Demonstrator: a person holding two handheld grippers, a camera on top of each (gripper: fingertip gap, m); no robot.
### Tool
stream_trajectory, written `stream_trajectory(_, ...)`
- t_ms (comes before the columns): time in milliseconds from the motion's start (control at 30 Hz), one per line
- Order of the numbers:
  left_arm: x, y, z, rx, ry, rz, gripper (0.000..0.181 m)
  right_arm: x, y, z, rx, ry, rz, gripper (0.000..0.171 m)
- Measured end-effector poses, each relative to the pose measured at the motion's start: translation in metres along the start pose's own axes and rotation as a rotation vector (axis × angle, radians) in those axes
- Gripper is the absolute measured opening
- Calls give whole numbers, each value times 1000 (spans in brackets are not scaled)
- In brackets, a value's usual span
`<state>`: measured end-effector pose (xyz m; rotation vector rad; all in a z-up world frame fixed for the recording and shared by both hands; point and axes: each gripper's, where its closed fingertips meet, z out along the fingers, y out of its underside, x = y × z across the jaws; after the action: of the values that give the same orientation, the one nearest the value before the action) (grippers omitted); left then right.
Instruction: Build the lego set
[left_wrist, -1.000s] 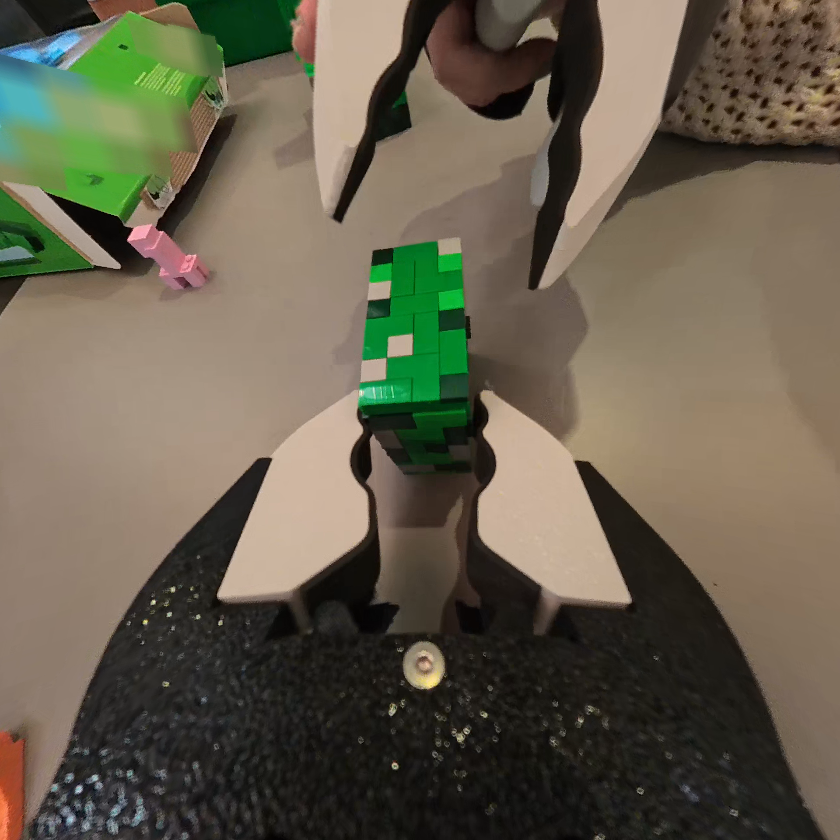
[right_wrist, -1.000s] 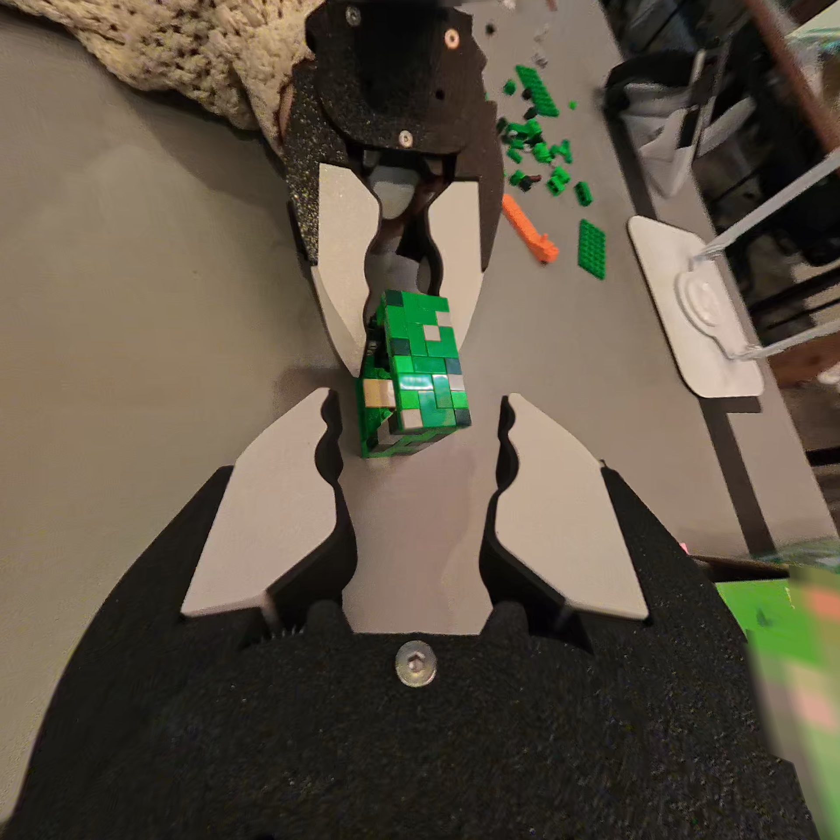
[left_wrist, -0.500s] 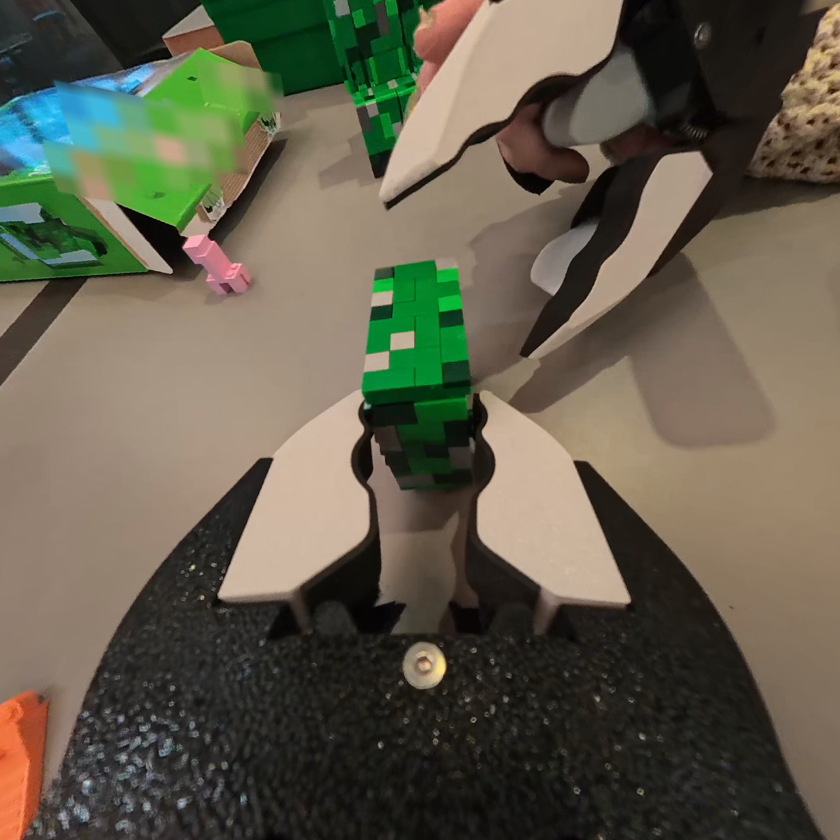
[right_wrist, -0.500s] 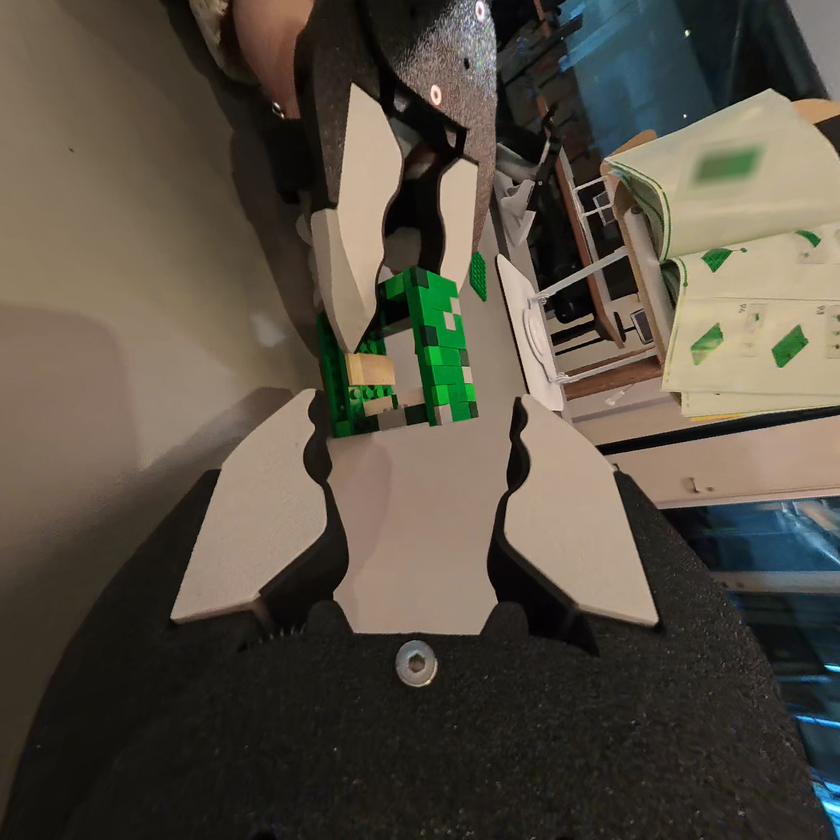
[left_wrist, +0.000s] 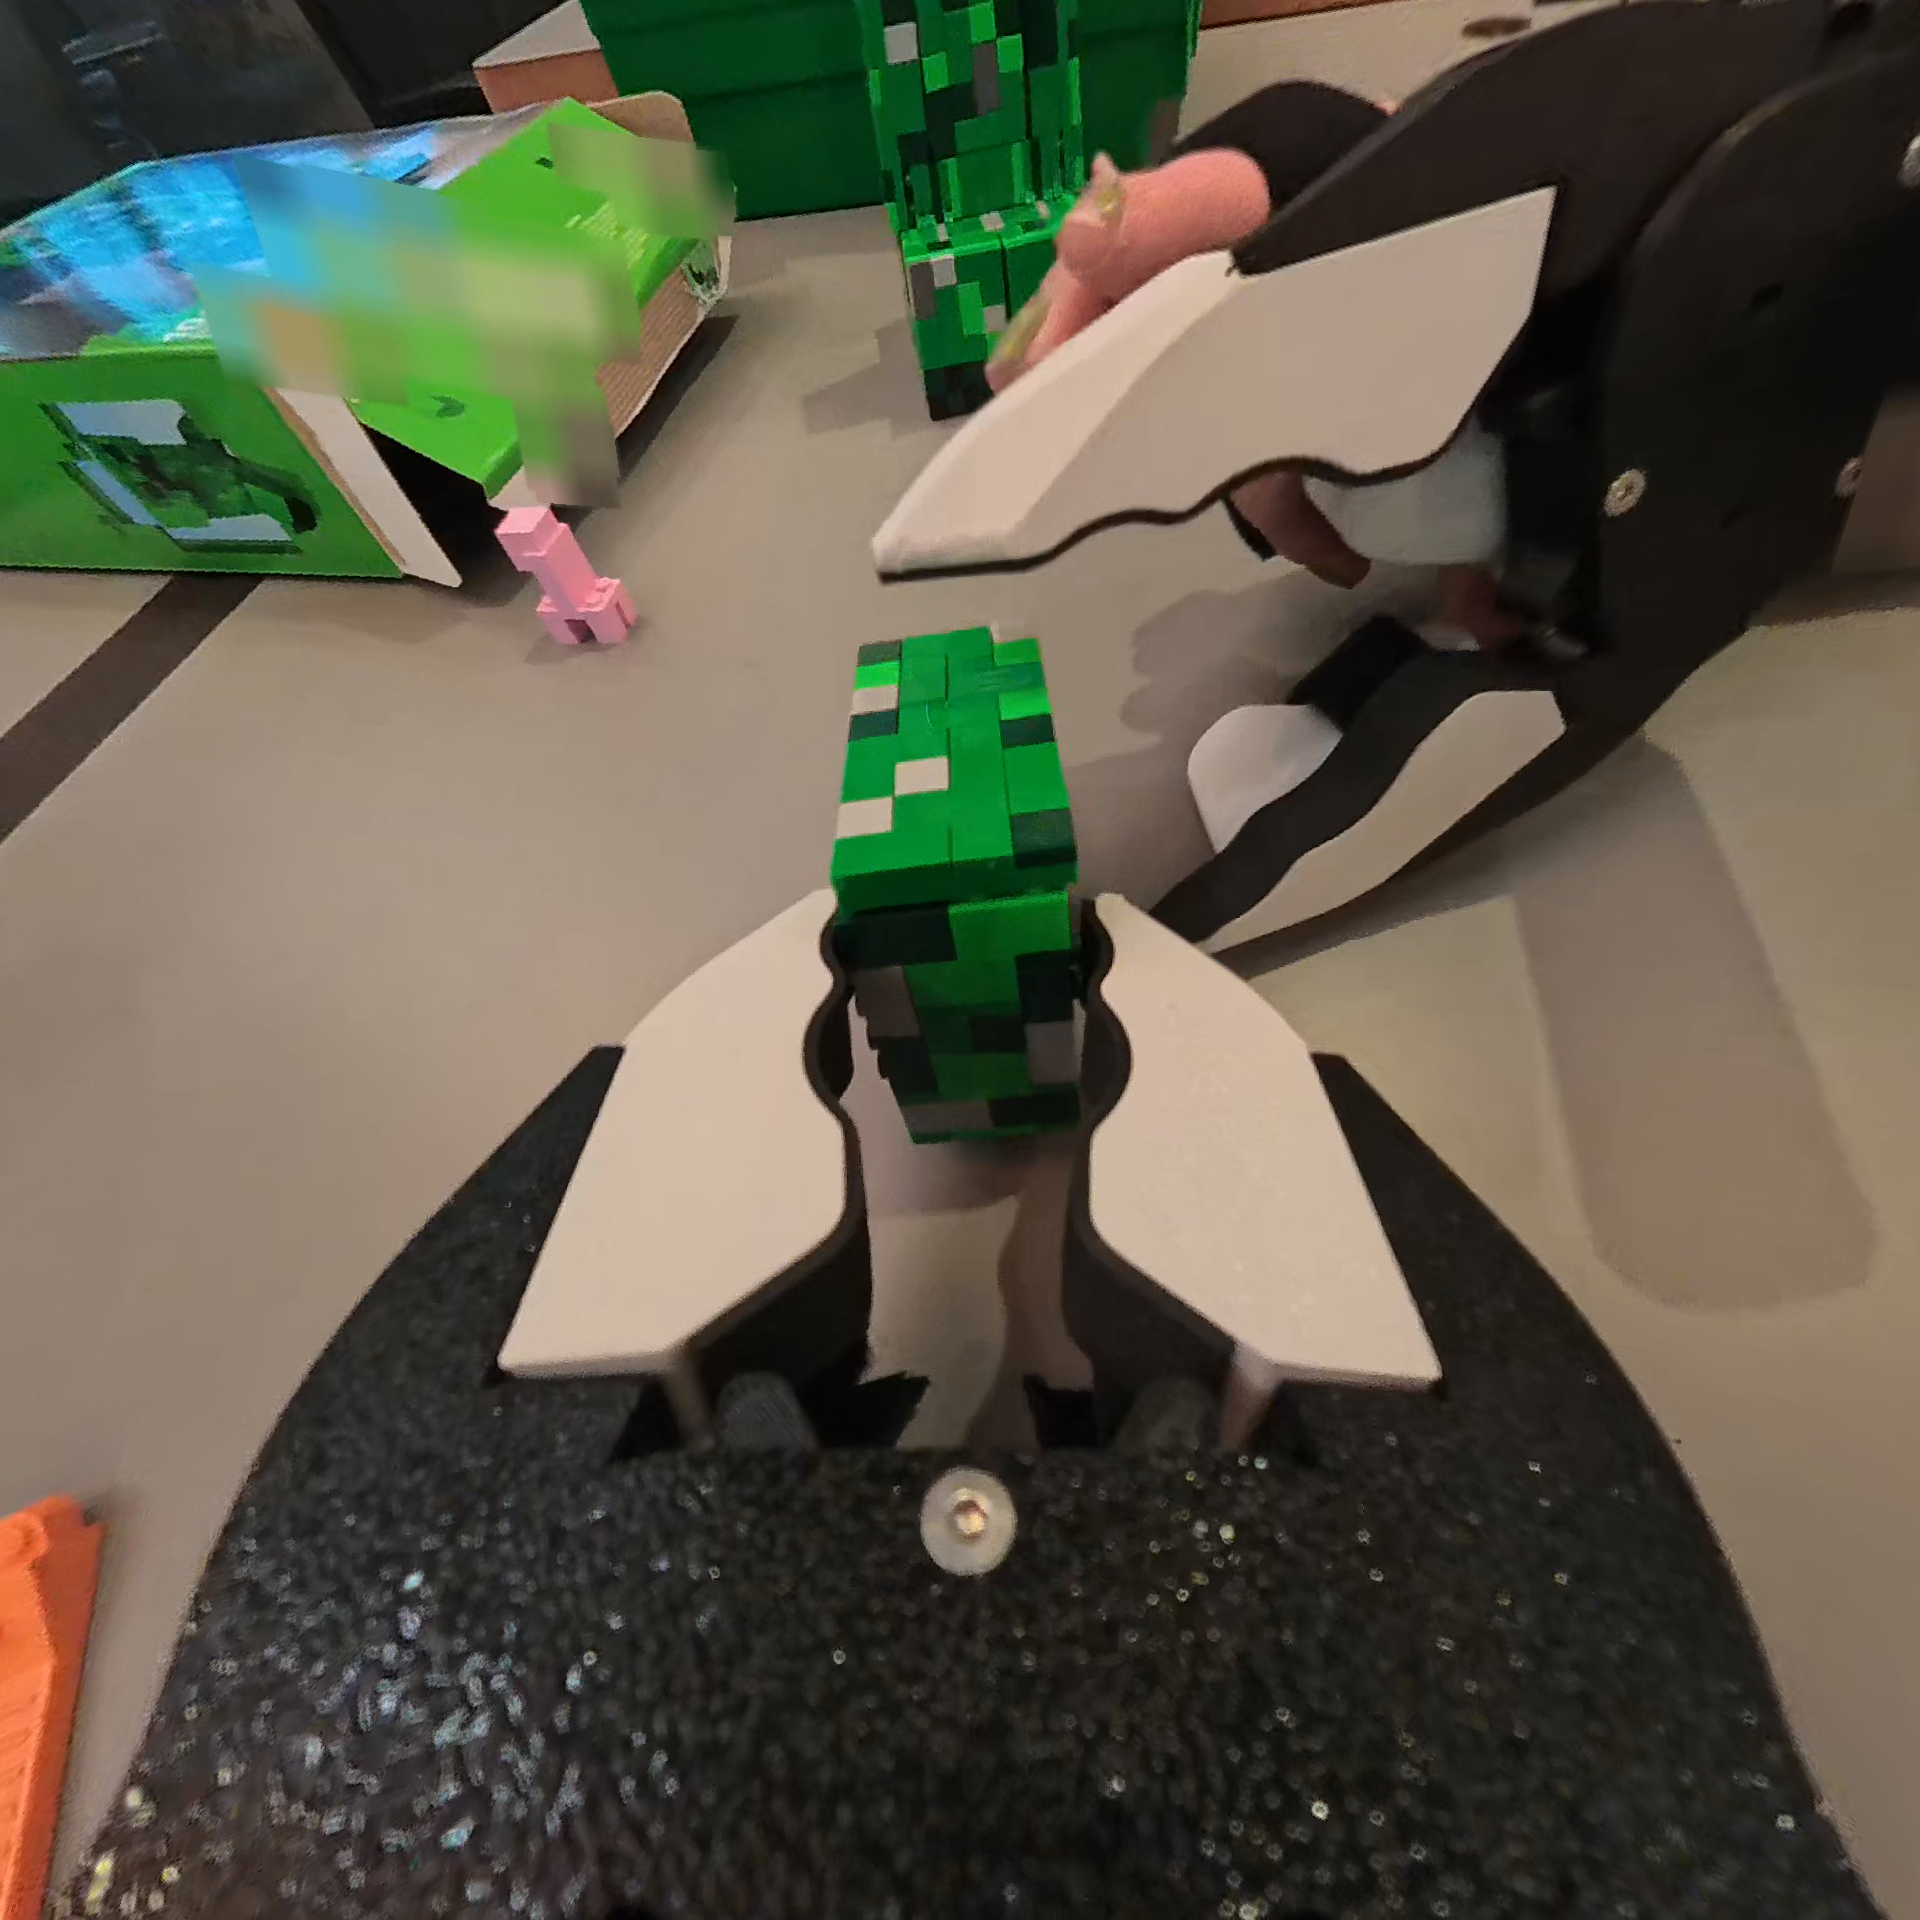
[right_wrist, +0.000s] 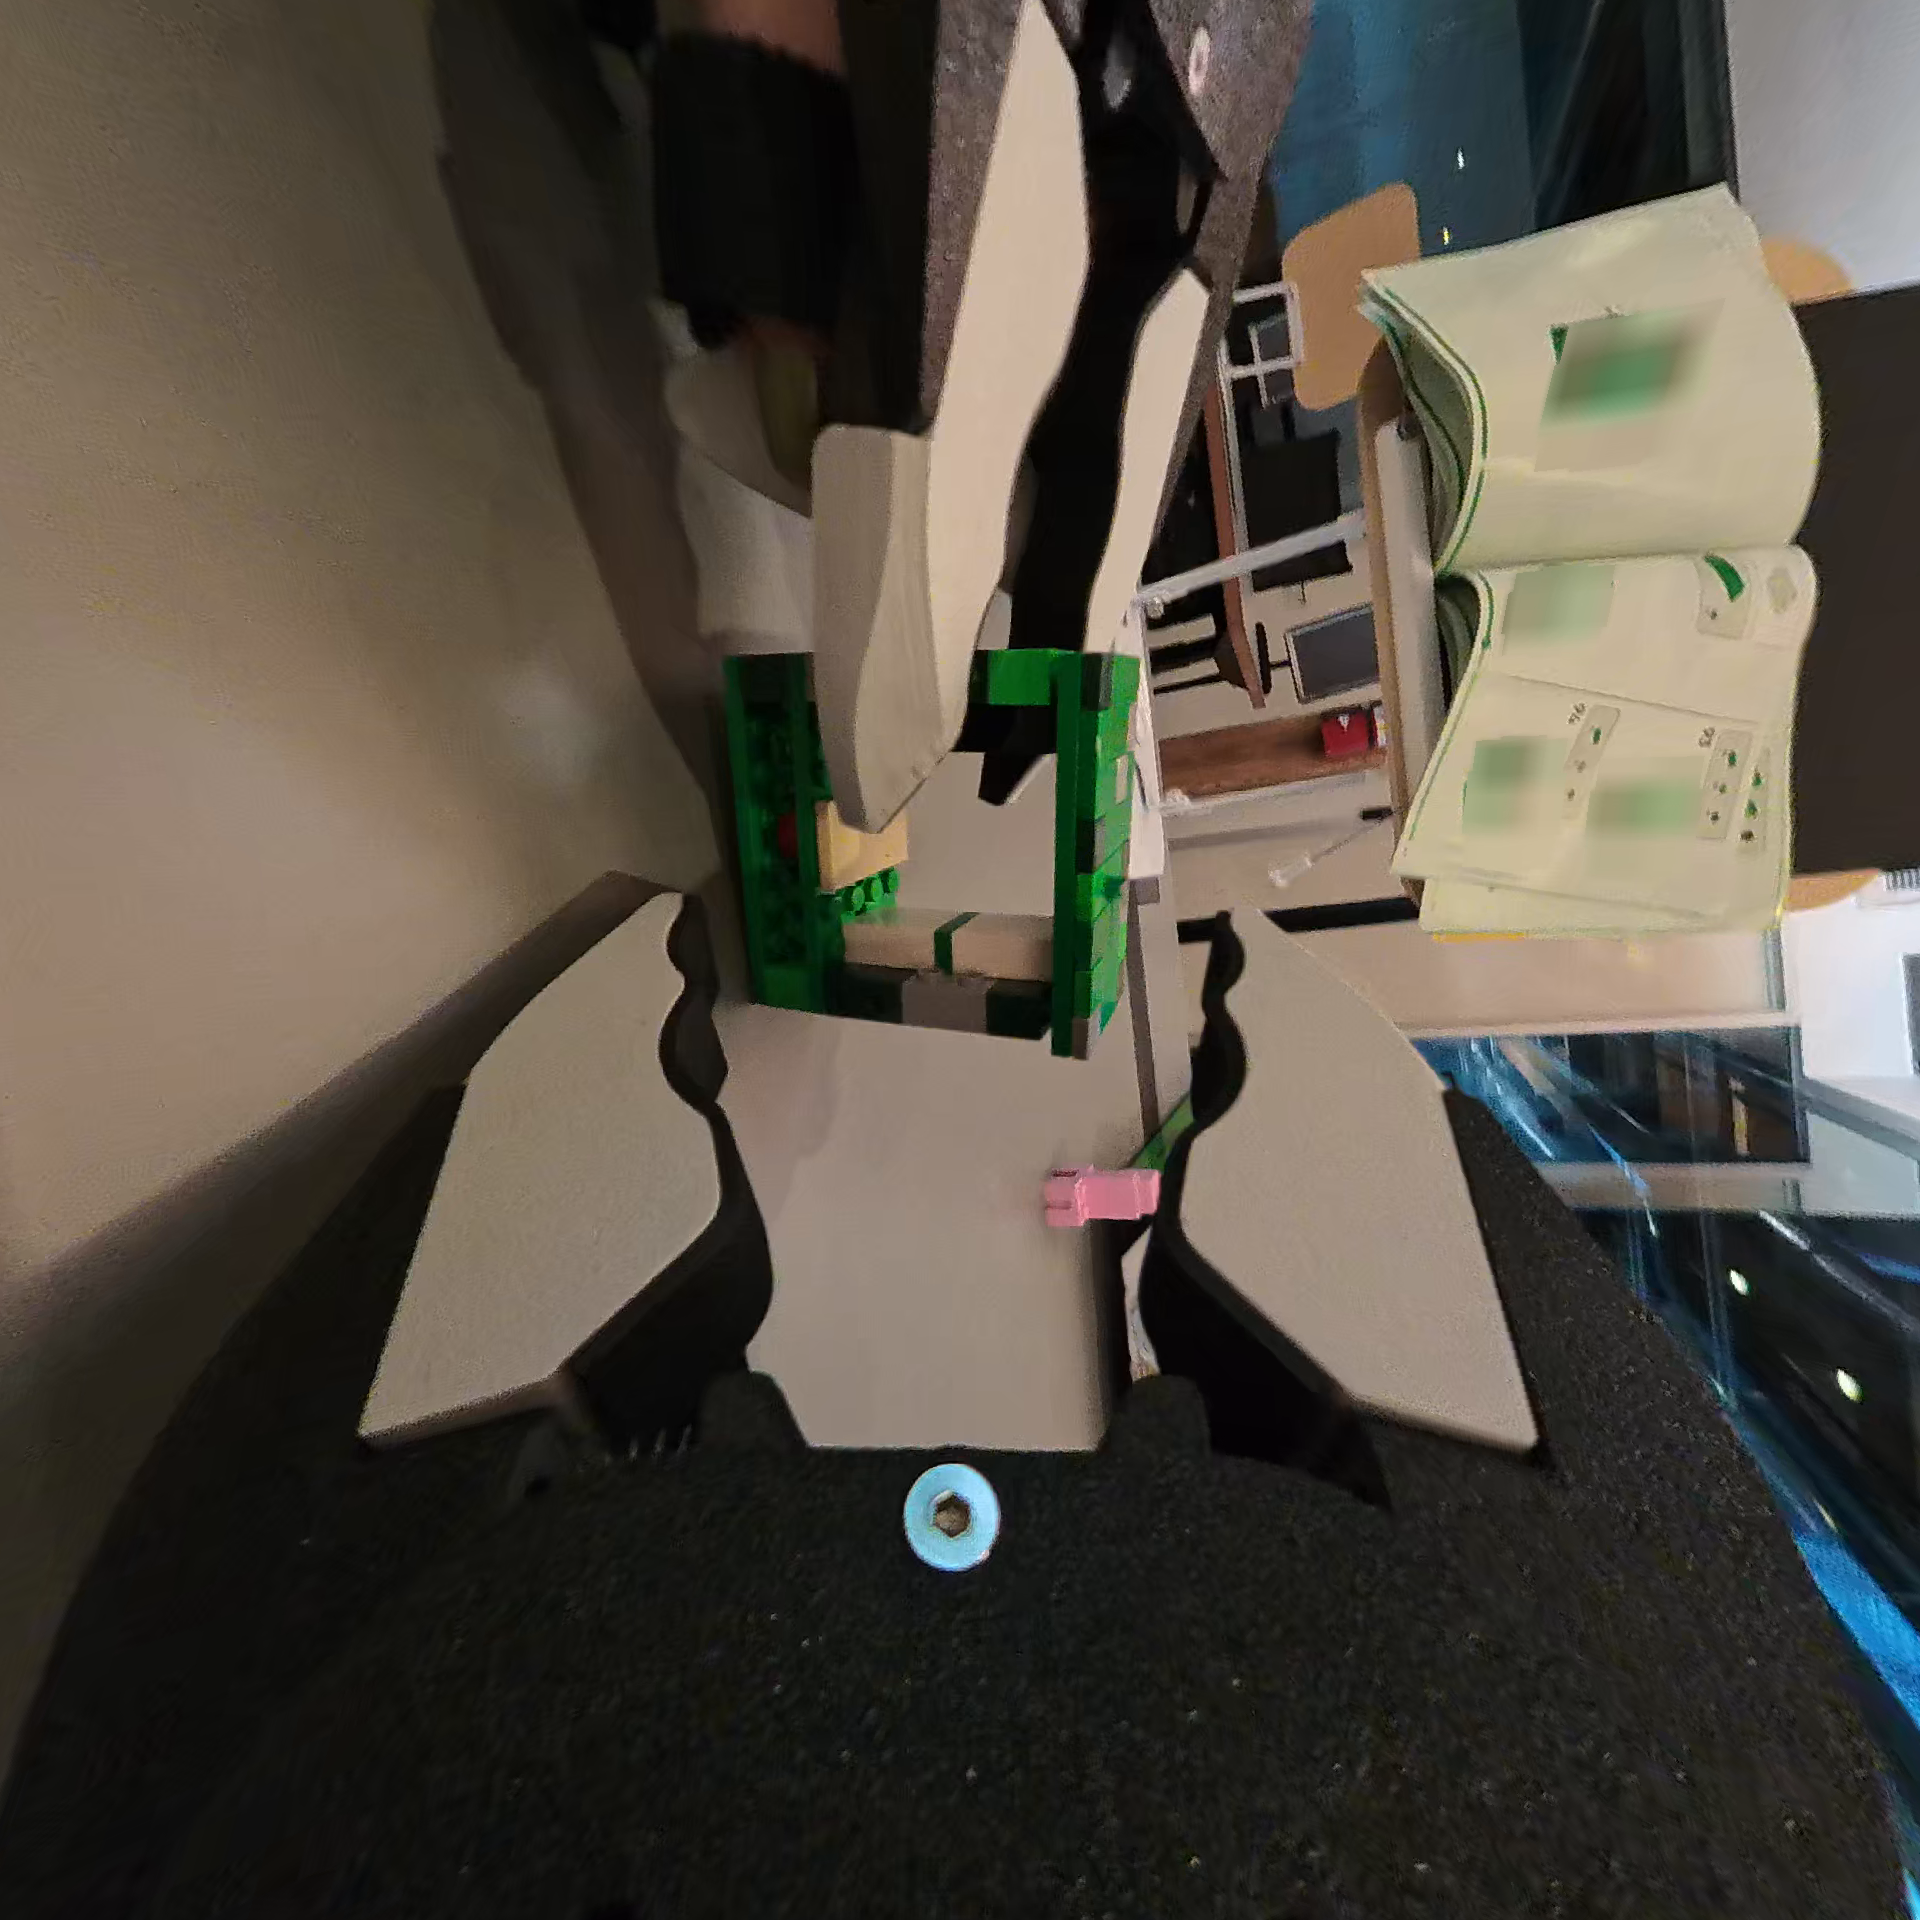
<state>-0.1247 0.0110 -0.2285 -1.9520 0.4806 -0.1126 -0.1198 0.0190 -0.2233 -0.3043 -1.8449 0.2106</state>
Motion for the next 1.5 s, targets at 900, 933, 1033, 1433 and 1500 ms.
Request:
stream_trajectory(900, -24, 4, -3, -5, -42, -231, 40, 8, 5, 24, -182, 36, -165, 81)
stream_trajectory(933, -24, 4, -4, 0, -39, -243, 40, 9, 6, 24, -178, 32, -164, 84)
stream_trajectory(1033, -27, 3, -5, 20, -34, -277, 40, 11, 6, 25, -175, 21, -151, 89)
stream_trajectory(1433, -26, -1, -9, 49, -65, -229, 40, 13, 8, 28, -161, 39, -127, 89)
stream_trajectory(1500, -26, -2, -11, 61, -69, -217, 40, 13, 9, 27, -158, 38, -118, 90)
